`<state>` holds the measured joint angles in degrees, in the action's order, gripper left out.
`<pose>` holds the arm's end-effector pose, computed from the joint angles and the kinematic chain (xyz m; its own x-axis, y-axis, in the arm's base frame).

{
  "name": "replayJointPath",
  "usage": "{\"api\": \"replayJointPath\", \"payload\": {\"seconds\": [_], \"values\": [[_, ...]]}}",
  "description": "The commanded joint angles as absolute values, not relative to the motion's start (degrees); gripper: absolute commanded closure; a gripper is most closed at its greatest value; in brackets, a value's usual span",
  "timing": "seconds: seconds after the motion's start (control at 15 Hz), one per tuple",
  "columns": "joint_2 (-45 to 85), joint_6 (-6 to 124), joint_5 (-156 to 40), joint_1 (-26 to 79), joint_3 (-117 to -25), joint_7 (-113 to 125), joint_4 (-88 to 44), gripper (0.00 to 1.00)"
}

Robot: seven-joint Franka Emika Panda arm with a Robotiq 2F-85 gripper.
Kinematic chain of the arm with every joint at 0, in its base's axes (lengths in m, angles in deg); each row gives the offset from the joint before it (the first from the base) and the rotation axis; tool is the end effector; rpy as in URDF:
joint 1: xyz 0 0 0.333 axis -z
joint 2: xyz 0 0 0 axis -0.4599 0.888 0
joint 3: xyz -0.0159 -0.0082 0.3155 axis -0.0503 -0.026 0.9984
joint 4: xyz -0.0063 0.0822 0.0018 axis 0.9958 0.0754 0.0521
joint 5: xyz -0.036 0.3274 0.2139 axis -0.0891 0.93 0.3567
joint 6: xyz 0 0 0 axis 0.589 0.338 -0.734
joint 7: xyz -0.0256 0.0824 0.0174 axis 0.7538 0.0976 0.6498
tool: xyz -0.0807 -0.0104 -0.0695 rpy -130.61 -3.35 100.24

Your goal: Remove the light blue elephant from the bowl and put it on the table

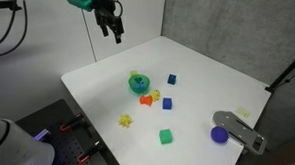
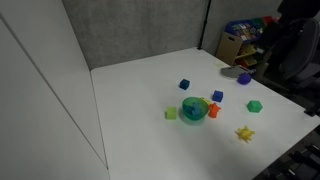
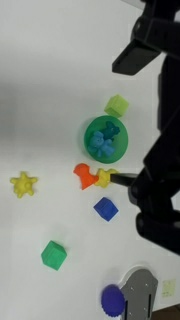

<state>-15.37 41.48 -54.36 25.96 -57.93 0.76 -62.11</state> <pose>0.4474 0.0869 0.4747 0.9986 -0.0004 0.0524 -0.0021 -0.9995 0.0317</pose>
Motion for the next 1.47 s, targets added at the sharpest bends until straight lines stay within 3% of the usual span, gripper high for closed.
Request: {"api": "replayJointPath", "payload": {"seconds": [0.0,1.4], "values": [[-4.54,44.06,-54.94,25.13,-58.33,-0.66,-54.94,0.0],[39.96,45.51,-64.28,17.19,-65.91,-7.75,-23.38,0.0]]}}
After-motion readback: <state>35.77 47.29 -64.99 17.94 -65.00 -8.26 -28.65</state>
